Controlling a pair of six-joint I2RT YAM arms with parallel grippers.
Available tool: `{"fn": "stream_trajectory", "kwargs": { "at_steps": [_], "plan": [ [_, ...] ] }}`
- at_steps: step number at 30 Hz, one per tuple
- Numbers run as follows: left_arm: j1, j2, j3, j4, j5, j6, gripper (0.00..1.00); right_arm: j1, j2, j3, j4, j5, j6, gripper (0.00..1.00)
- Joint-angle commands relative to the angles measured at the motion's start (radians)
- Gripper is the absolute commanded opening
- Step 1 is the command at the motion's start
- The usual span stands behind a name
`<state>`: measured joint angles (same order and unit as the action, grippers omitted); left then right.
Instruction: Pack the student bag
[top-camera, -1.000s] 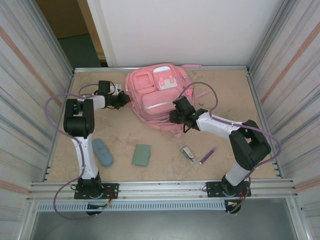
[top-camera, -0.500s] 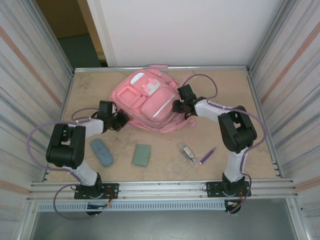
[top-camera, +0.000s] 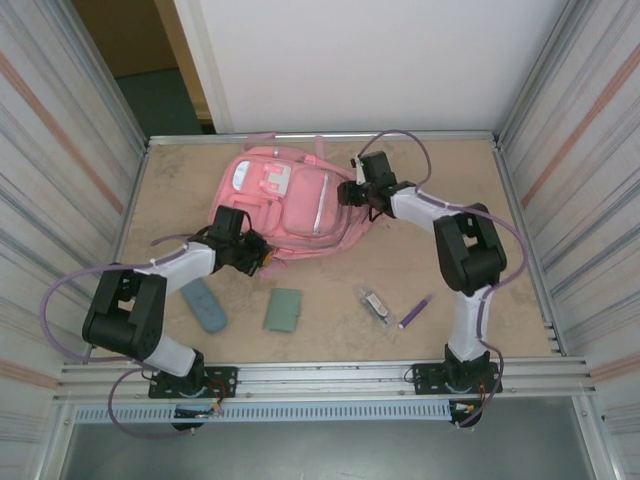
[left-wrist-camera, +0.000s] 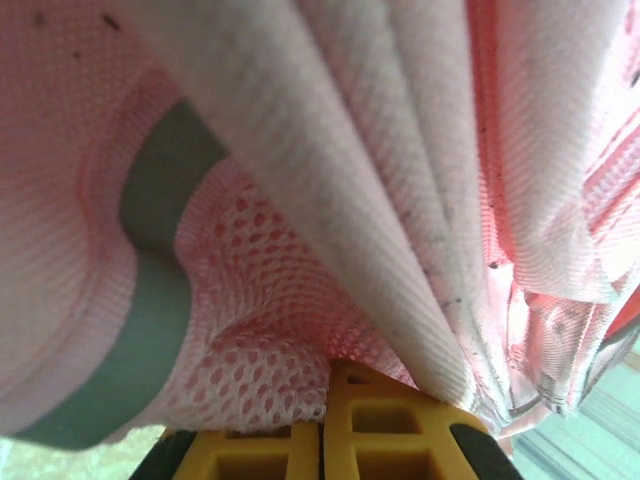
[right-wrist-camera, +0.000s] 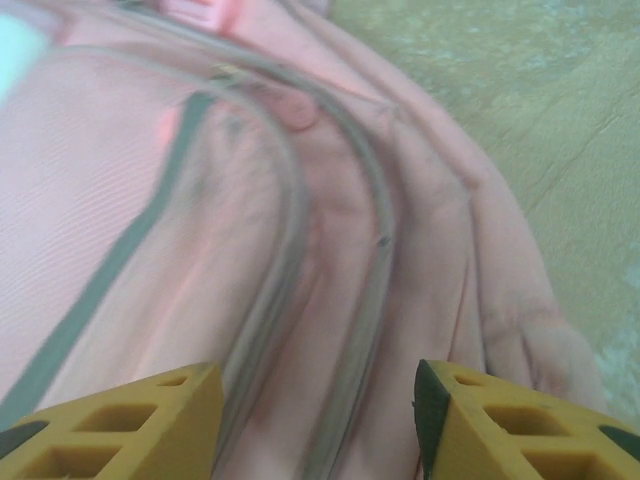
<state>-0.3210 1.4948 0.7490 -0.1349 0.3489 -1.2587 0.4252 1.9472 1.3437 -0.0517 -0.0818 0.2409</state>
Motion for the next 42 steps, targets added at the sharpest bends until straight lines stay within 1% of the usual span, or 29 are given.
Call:
{"fn": "stream_trajectory", "kwargs": {
  "at_steps": [1,3,5,7,9,12,14,15,18,21,23,26,31,36,38,39,42],
  "plan": [
    [-0.012,-0.08,0.047,-0.101,0.046,-0.078,0.0,0.011,-0.243,-0.101,0.03,-0.111,-0.072,0.54],
    [-0.012,-0.108,0.059,-0.131,0.036,-0.112,0.0,0.035,-0.372,-0.202,0.015,-0.143,-0.106,0.54],
    [-0.012,-0.128,0.064,-0.133,0.035,-0.134,0.0,0.094,-0.481,-0.313,0.01,-0.151,-0.17,0.55],
    [-0.012,-0.138,0.076,-0.134,0.028,-0.152,0.0,0.183,-0.579,-0.445,0.06,-0.158,-0.236,0.55],
    [-0.012,-0.132,0.101,-0.163,0.034,-0.163,0.0,0.311,-0.656,-0.575,0.145,-0.115,-0.286,0.55],
    [-0.011,-0.107,0.135,-0.163,0.092,-0.166,0.0,0.491,-0.687,-0.696,0.281,-0.013,-0.336,0.55],
    [-0.014,-0.084,0.153,-0.157,0.138,-0.176,0.0,0.563,-0.648,-0.721,0.354,0.052,-0.352,0.56],
    [-0.015,-0.073,0.164,-0.153,0.159,-0.178,0.0,0.581,-0.61,-0.712,0.374,0.077,-0.342,0.55],
    [-0.034,-0.067,0.177,-0.145,0.181,-0.198,0.0,0.619,-0.476,-0.674,0.471,0.149,-0.335,0.55],
    [-0.049,-0.073,0.182,-0.144,0.185,-0.209,0.0,0.625,-0.346,-0.642,0.605,0.21,-0.374,0.56],
    [-0.049,-0.078,0.184,-0.15,0.189,-0.205,0.0,0.607,-0.269,-0.634,0.685,0.225,-0.395,0.57],
    [-0.05,-0.095,0.177,-0.163,0.184,-0.188,0.0,0.572,-0.18,-0.619,0.779,0.212,-0.416,0.57],
    [-0.075,-0.163,0.099,-0.158,0.11,-0.211,0.0,0.571,-0.101,-0.621,0.943,0.261,-0.414,0.57],
    [-0.084,-0.242,0.029,-0.151,0.032,-0.217,0.0,0.589,-0.055,-0.633,1.097,0.255,-0.437,0.55],
    [-0.083,-0.272,0.005,-0.15,0.0,-0.223,0.0,0.596,-0.041,-0.633,1.138,0.274,-0.421,0.54],
    [-0.084,-0.284,0.0,-0.155,-0.014,-0.223,0.0,0.596,-0.035,-0.64,1.167,0.281,-0.409,0.51],
    [-0.084,-0.304,-0.016,-0.151,-0.026,-0.225,0.0,0.599,-0.03,-0.652,1.222,0.249,-0.395,0.39]
  ]
}}
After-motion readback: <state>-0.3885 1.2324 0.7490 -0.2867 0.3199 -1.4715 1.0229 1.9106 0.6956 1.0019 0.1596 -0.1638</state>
